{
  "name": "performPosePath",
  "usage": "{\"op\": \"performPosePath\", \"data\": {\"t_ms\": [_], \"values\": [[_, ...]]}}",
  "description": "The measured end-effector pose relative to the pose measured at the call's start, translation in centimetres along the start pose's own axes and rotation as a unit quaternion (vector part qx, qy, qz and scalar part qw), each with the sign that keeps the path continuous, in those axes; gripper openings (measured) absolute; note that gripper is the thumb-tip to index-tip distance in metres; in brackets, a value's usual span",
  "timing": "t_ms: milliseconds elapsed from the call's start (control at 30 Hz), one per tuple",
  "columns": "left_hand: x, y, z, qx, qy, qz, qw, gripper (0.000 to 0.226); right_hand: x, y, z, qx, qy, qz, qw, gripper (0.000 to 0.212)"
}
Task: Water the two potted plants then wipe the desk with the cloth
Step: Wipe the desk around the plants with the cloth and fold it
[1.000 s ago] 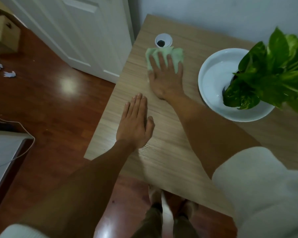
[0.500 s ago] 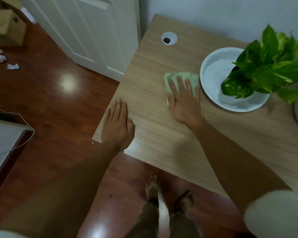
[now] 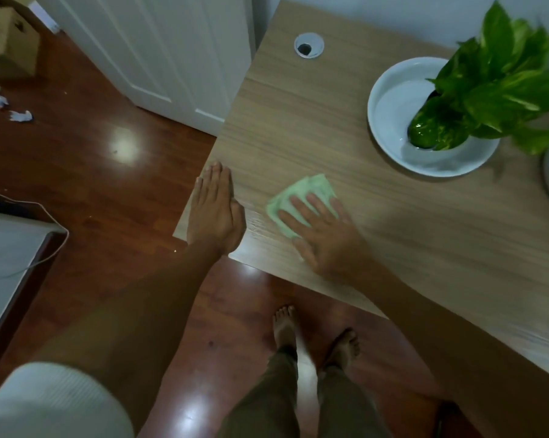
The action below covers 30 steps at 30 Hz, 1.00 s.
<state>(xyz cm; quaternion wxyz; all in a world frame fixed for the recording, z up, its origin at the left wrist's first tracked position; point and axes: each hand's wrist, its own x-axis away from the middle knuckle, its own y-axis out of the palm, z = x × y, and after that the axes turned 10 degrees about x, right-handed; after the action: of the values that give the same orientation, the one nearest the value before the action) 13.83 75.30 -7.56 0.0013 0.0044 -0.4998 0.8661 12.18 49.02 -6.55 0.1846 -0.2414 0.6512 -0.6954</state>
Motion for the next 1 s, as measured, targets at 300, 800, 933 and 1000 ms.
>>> {"op": "performPosePath", "data": {"t_ms": [300,800,933,1000], "values": [[-0.1,0.4,0.4,-0.023,-0.006,0.008,1.000,0.070,-6.9,-1.5,-1.5,-0.055,0.169,-0.006,0.984,0.060],[0.0,5.3,10.7,0.013,0.114,-0.071,0.991,0.064,3.9,-0.4,3.7,-0.022,0.198,-0.003,0.980,0.060],[-0.2,6.5,13.1,0.009,0.142,-0.076,0.987,0.064,13.9,0.8,3.0,0.006,0.060,-0.005,0.998,0.059],[-0.2,7.1,14.1,0.011,0.153,-0.092,0.984,0.063,17.5,1.3,7.3,0.029,0.099,-0.031,0.994,0.060]]}}
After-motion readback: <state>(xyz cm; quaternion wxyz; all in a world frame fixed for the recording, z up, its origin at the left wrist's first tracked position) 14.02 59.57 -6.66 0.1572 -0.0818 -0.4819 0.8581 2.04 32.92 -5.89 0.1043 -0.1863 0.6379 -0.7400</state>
